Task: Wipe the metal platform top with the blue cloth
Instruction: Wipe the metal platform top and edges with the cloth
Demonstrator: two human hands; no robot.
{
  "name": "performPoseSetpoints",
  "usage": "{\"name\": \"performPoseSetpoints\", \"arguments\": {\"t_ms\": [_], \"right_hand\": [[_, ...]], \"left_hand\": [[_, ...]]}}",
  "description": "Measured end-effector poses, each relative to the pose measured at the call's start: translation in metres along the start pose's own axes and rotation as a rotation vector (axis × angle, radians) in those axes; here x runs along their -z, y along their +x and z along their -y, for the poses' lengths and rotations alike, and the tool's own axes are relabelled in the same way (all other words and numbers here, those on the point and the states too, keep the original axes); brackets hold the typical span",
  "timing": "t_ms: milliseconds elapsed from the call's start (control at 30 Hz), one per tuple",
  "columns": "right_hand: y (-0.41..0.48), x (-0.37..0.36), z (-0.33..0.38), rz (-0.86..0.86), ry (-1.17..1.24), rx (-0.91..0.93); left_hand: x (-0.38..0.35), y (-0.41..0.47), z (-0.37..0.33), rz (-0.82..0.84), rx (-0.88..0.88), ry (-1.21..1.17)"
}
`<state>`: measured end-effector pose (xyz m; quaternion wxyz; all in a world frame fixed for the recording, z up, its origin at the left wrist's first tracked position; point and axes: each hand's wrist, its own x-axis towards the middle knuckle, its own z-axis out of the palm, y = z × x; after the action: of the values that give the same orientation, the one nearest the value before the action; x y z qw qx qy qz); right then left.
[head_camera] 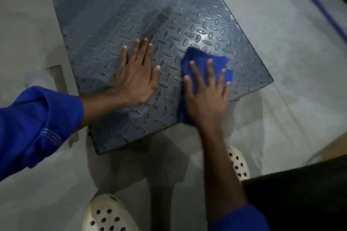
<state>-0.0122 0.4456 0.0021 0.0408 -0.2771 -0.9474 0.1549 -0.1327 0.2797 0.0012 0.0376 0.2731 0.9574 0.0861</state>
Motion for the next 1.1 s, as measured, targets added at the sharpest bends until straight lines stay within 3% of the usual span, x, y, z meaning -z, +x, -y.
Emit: {"name": "performPoseSetpoints", "arguments": {"t_ms": [100, 333, 500, 567, 733, 800, 1000, 1033, 1100], "right_hand": [[-0.016, -0.011, 0.009, 0.002, -0.005, 0.073], [0.089, 0.023, -0.052, -0.062, 0.041, -0.326], [0.002, -0.008, 0.003, -0.055, 0.012, -0.035], [0.011, -0.004, -0.012, -0.049, 0.018, -0.032], [0.092, 0.028, -0.081, -0.080, 0.026, -0.326], [0.092, 0.029, -0.078, -0.095, 0.053, -0.354], [-0.010, -0.013, 0.005, -0.020, -0.056, 0.096], [0.000, -0.009, -0.006, -0.010, -0.048, 0.126], [0.038, 0.005, -0.049, -0.041, -0.057, 0.018]], "left_hand": [[0.000, 0.015, -0.013, -0.003, -0.005, -0.008], [-0.007, 0.024, -0.034, -0.013, 0.047, 0.002], [-0.011, 0.042, -0.053, -0.016, 0.042, 0.004], [-0.012, 0.045, -0.053, -0.007, 0.012, 0.013], [-0.009, 0.041, -0.048, 0.004, -0.033, 0.021], [-0.011, 0.043, -0.049, -0.007, -0.038, 0.034], [-0.013, 0.046, -0.047, -0.018, -0.075, 0.050], [-0.012, 0.045, -0.045, -0.019, -0.085, 0.046], [-0.011, 0.044, -0.043, -0.024, -0.098, 0.029]]}}
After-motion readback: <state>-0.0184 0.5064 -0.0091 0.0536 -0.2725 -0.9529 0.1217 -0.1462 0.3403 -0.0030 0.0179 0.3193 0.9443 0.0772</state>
